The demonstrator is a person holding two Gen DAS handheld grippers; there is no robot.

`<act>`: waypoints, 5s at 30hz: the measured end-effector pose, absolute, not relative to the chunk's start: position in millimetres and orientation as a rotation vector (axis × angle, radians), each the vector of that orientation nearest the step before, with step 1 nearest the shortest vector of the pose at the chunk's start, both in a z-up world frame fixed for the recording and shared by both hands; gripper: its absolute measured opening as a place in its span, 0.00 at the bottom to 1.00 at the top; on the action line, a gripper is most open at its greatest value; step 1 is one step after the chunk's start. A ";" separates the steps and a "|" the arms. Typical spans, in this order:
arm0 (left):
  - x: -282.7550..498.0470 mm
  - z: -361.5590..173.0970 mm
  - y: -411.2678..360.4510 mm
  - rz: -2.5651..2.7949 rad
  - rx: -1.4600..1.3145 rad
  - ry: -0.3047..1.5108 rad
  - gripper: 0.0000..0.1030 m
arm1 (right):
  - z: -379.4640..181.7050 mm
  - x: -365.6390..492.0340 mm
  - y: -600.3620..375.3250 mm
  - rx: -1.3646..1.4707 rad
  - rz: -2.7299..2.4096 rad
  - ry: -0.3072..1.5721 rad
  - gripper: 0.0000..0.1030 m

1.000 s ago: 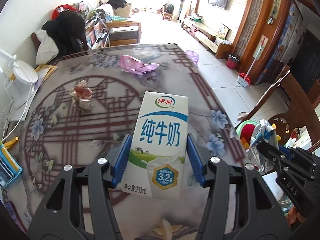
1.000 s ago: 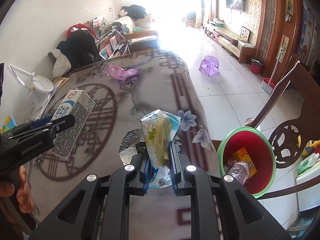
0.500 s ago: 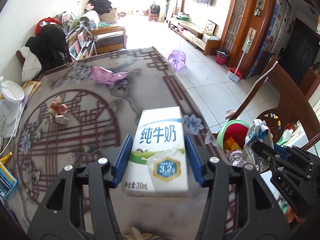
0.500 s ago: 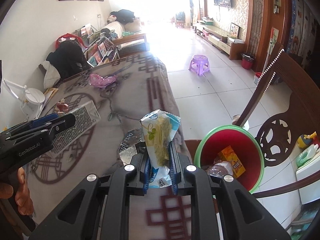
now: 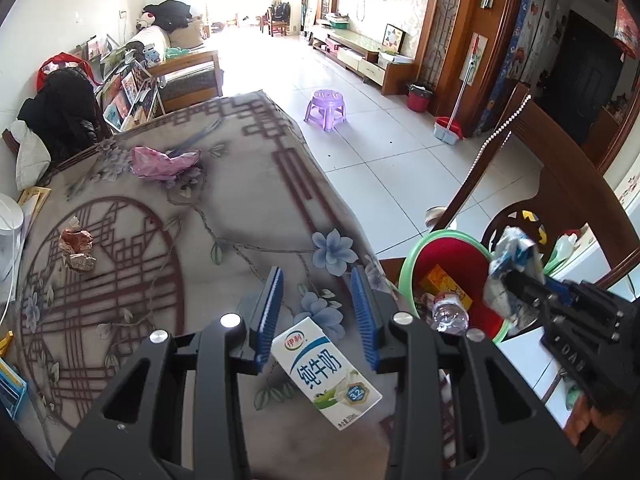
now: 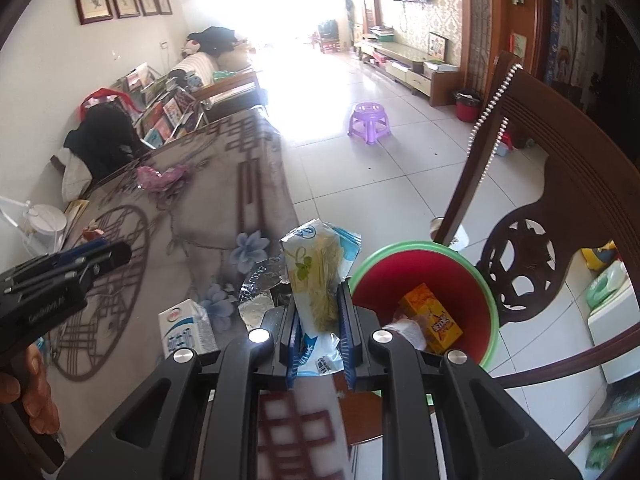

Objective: Collect trash
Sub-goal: 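Open the right tool over the bin dropping the wrapper while the left tool releases the carton, then grasp the crumpled tissue with the left tool while the right tool grasps the pink plastic bag, then lift the tissue and pink bag and carry both toward the red bin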

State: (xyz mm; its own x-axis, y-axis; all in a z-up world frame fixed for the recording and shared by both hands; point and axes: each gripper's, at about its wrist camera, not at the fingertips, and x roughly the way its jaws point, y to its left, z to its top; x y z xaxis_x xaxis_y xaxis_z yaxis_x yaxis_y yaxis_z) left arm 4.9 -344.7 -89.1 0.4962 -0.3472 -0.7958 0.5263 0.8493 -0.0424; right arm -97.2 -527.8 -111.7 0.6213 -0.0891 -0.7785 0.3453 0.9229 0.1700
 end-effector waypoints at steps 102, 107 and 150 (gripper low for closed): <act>193.5 -181.8 -26.3 -0.084 -0.337 1.070 0.86 | -131.3 108.2 -331.3 0.067 -0.063 1.016 0.68; 230.6 -192.7 -35.7 -0.085 -0.331 1.058 0.87 | -130.4 181.6 -320.9 -0.019 0.048 1.003 0.69; 104.0 -144.4 -10.8 -0.159 -0.260 0.984 0.32 | -114.3 44.5 -226.4 0.065 0.121 1.016 0.08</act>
State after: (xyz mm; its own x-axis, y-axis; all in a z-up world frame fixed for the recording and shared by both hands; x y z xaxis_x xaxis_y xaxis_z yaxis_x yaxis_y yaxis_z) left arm 104.0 -10.8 -144.4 0.5459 -0.2499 -0.7997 0.0156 0.9574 -0.2885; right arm 44.5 -226.4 -114.3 0.5209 0.1313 -0.8434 -0.0707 0.9913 0.1106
